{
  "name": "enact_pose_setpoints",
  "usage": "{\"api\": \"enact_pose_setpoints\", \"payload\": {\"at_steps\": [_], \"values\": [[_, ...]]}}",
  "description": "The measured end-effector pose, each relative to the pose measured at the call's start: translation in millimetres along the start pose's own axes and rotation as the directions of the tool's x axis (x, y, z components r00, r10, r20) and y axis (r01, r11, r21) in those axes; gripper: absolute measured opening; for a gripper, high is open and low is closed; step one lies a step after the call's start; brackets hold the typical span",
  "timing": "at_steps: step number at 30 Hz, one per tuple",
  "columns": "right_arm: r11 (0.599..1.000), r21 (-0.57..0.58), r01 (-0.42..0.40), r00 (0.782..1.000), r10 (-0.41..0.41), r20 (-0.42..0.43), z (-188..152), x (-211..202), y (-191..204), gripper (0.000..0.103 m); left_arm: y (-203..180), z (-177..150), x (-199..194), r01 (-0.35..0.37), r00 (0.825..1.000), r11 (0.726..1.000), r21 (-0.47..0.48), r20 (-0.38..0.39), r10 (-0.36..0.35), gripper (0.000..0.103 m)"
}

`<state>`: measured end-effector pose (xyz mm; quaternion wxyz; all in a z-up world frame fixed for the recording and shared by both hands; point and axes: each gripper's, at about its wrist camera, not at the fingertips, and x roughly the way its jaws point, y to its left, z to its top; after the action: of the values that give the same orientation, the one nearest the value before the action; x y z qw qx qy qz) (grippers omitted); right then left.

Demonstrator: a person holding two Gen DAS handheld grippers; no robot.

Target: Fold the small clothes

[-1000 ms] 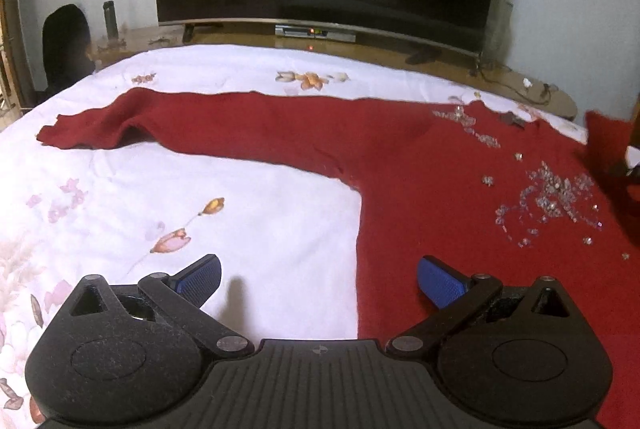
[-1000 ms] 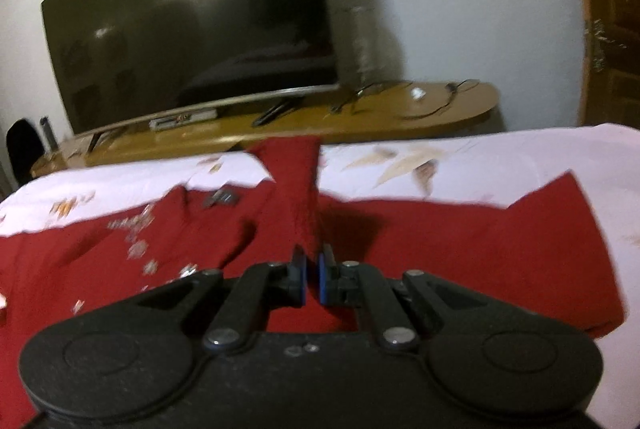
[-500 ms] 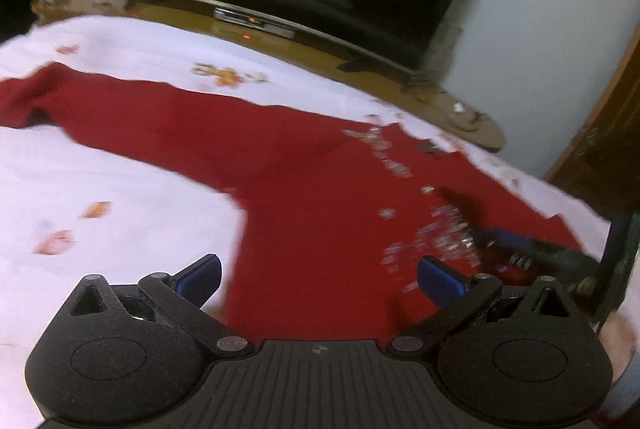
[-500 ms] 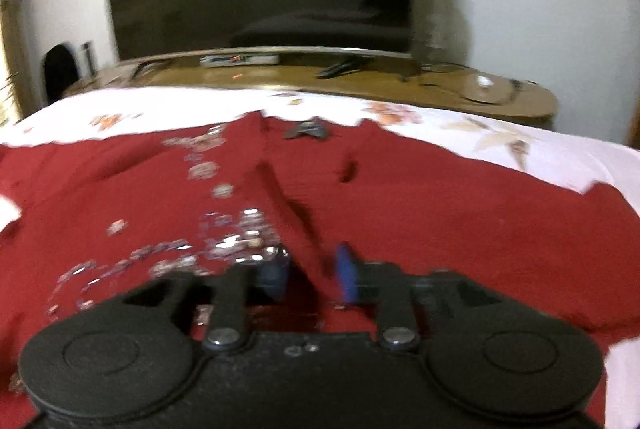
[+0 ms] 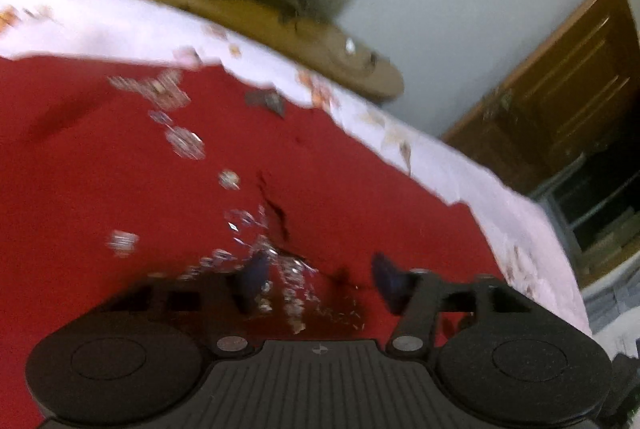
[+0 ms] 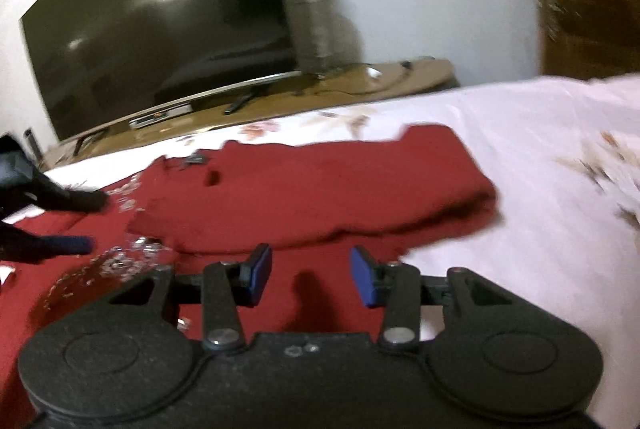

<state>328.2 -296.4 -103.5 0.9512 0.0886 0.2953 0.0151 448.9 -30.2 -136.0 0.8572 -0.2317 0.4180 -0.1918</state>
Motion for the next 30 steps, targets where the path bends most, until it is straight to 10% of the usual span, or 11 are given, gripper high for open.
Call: {"api": "enact_pose_setpoints", "payload": {"at_steps": [5,8,30], "values": [[0.996,0.088,0.017,1.000,-0.015,-0.020,-15,-3,-22,0.043,-9,1,31,-0.011,1.000,1.000,-0.009,-0.021,0.011,0.048],[0.990,0.139,0.014,1.000,-0.011,-0.026,-21,-3,-31,0.042,-2,3,41,-0.006,0.999,0.998,-0.060,-0.035,0.004,0.003],[0.981,0.196,0.007,0.999,0.000,-0.034,-17,3,-43,0.047,44,28,-44,0.042,0.994,0.999,-0.017,0.101,-0.040,0.003]]}}
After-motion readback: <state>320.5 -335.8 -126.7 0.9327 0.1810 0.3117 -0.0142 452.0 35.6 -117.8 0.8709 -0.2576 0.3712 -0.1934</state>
